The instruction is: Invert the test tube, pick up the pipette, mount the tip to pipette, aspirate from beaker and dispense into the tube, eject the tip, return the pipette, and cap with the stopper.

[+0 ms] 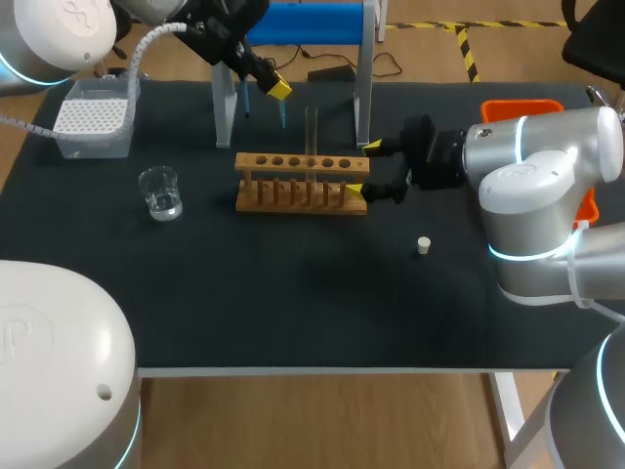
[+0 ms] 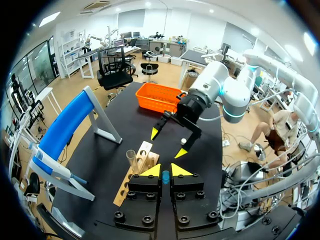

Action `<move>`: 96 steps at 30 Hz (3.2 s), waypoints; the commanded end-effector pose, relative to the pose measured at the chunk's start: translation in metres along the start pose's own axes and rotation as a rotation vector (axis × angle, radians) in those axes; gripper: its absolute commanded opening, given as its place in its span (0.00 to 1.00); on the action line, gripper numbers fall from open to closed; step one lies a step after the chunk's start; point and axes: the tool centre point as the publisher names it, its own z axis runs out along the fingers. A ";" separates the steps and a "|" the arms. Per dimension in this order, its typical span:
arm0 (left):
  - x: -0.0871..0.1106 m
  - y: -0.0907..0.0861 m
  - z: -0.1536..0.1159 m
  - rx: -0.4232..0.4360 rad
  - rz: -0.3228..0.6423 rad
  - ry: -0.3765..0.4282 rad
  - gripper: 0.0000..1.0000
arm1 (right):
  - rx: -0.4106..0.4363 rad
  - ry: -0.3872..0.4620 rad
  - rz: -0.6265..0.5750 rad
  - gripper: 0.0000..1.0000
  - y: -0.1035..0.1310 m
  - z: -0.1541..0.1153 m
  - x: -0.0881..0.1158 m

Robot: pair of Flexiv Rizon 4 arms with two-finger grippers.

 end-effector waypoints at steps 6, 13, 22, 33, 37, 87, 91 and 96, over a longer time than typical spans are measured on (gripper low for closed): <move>0.000 -0.001 -0.001 -0.004 -0.001 0.002 0.00 | 0.000 0.000 -0.001 1.00 0.000 0.000 0.000; 0.000 -0.001 -0.001 -0.004 -0.001 0.002 0.00 | 0.000 0.000 -0.001 1.00 0.000 0.000 0.000; 0.000 -0.001 -0.001 -0.004 -0.001 0.002 0.00 | -0.073 0.008 -0.019 1.00 0.014 -0.028 0.019; 0.000 -0.001 -0.001 -0.004 -0.001 0.002 0.00 | -0.218 0.070 -0.088 1.00 0.055 -0.057 0.054; 0.000 -0.001 -0.001 -0.004 -0.001 0.002 0.00 | -0.268 0.102 -0.115 1.00 0.071 -0.054 0.062; 0.000 -0.001 -0.001 -0.004 -0.001 0.002 0.00 | -0.480 0.358 -0.040 0.84 0.189 0.025 0.067; 0.000 -0.001 -0.001 -0.004 -0.001 0.002 0.00 | -0.477 0.376 -0.030 0.76 0.192 0.026 0.067; 0.000 -0.001 -0.001 -0.004 -0.001 0.002 0.00 | -0.472 0.390 -0.018 0.63 0.193 0.029 0.066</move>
